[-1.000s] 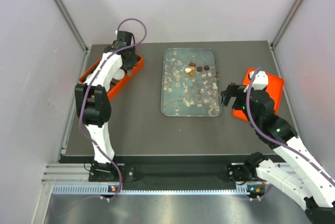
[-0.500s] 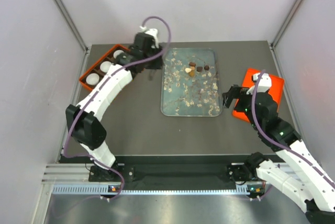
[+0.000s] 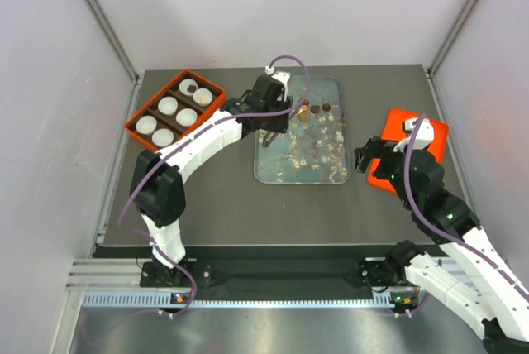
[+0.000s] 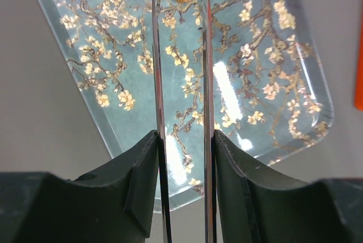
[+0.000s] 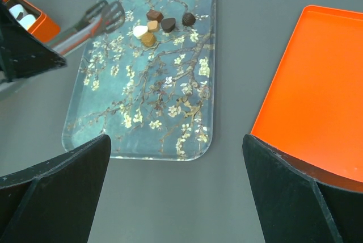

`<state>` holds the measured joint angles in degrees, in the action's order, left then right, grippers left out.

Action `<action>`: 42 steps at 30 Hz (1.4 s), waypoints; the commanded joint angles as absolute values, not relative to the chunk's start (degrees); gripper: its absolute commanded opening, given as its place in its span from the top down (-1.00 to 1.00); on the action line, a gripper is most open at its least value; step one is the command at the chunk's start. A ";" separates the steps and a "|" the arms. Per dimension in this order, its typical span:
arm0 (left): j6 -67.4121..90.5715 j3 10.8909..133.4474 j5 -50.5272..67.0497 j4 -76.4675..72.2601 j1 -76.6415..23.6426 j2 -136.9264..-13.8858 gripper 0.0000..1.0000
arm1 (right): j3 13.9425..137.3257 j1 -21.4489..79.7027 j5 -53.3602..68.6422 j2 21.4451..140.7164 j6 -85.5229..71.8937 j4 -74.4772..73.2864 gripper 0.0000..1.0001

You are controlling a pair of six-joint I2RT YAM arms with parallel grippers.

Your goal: Pack the chocolate

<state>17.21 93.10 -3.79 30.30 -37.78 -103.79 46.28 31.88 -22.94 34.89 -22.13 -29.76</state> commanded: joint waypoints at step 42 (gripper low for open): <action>17.31 99.41 -5.80 26.19 -39.99 -120.06 0.17 | 47.73 32.52 -25.58 33.84 -21.00 -28.13 -0.99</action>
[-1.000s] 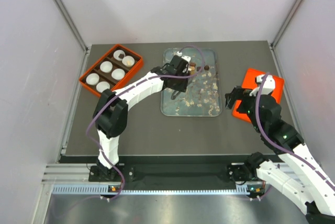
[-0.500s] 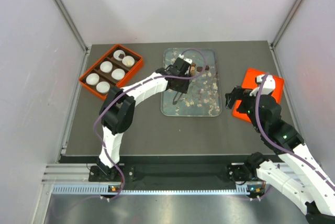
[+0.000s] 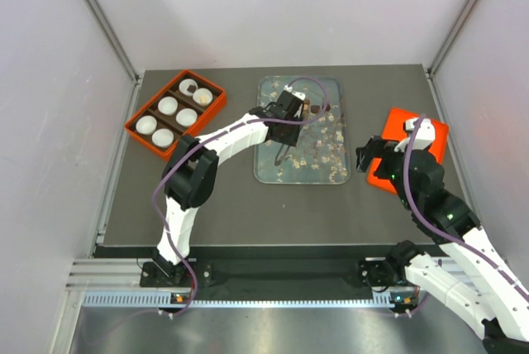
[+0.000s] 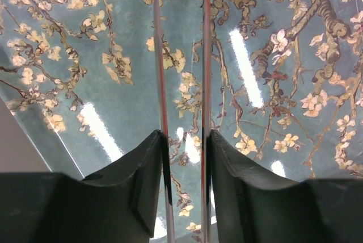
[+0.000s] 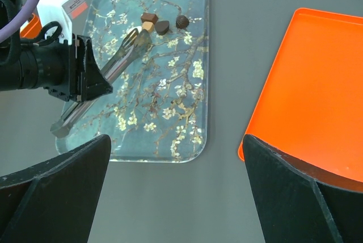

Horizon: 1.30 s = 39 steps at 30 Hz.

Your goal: Pack the chocolate

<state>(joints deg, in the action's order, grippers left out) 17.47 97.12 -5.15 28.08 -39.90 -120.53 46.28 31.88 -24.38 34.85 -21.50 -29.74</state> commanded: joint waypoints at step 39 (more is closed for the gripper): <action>20.83 101.78 -10.37 46.67 -8.45 -101.07 0.35 | 46.05 32.61 -21.18 32.17 -23.91 -27.95 -0.99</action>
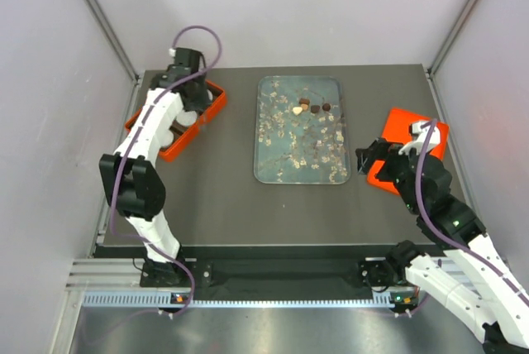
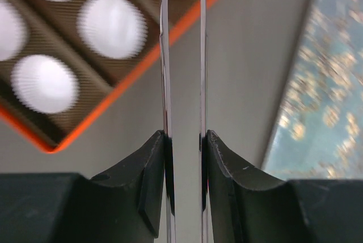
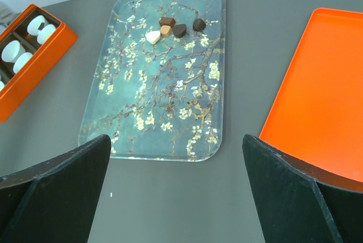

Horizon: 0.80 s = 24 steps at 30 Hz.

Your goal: Pack the chocolate

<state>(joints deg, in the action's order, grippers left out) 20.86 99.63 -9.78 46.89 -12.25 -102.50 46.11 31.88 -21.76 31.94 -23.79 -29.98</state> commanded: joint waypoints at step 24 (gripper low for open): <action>20.30 103.97 -9.93 42.10 3.60 -111.71 0.34 | 46.84 32.61 -22.94 32.70 -21.62 -27.25 -0.99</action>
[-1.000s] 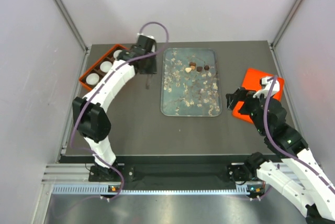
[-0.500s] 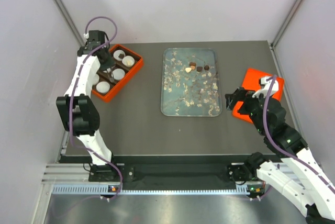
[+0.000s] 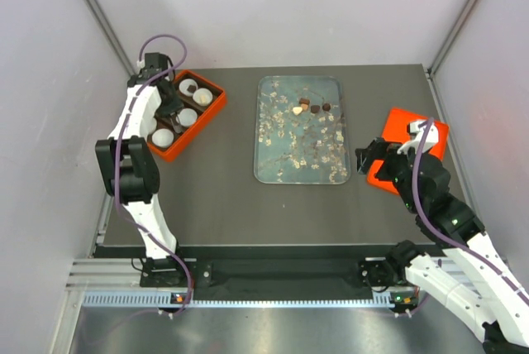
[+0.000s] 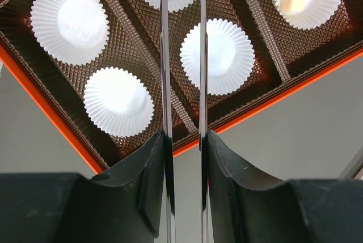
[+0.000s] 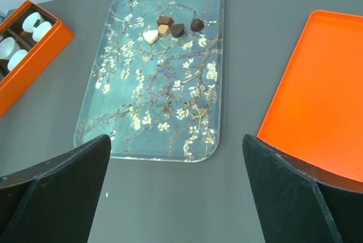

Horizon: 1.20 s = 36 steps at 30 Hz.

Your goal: Pack the chocolate

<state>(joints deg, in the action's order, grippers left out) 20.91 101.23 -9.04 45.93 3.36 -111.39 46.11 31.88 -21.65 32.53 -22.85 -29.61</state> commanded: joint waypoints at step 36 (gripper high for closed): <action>20.39 97.82 -12.13 40.69 3.87 -112.23 0.21 | 46.32 32.61 -23.99 31.99 -21.45 -27.16 -1.00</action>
